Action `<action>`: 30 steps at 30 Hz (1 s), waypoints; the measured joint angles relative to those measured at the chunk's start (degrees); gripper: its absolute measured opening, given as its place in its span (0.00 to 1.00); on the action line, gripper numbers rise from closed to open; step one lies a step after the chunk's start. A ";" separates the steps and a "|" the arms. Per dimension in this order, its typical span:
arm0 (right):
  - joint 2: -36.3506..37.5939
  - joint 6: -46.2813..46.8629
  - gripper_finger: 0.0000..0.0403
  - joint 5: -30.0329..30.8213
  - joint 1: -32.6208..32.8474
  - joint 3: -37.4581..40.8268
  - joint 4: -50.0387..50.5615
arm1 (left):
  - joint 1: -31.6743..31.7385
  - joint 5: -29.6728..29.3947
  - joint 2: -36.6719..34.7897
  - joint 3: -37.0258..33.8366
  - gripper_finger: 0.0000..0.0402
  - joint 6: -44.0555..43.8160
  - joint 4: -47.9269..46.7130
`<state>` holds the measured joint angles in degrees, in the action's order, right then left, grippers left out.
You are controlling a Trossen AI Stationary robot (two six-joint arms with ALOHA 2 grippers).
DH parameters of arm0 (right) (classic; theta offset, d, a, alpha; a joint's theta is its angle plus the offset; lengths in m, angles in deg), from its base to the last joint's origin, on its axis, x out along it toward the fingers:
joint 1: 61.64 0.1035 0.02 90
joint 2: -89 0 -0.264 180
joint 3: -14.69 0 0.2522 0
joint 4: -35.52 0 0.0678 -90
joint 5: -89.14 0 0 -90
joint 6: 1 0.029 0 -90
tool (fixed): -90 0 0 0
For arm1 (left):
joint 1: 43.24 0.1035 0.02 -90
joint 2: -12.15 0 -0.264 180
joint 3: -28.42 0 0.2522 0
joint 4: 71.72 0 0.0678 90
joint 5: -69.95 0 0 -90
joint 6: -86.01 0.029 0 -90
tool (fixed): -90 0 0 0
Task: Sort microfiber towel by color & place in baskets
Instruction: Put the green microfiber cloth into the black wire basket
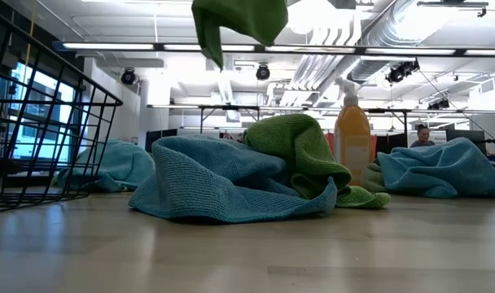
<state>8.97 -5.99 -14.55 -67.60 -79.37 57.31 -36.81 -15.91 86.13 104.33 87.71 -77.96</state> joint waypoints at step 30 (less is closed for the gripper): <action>14.34 -1.01 0.52 19.94 -0.04 0.09 22.64 | -0.16 -4.35 -19.72 -0.02 0.00 -4.96 -35.09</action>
<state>23.31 -6.99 5.40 -67.64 -79.28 79.96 -36.97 -20.26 66.41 104.31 82.76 -113.05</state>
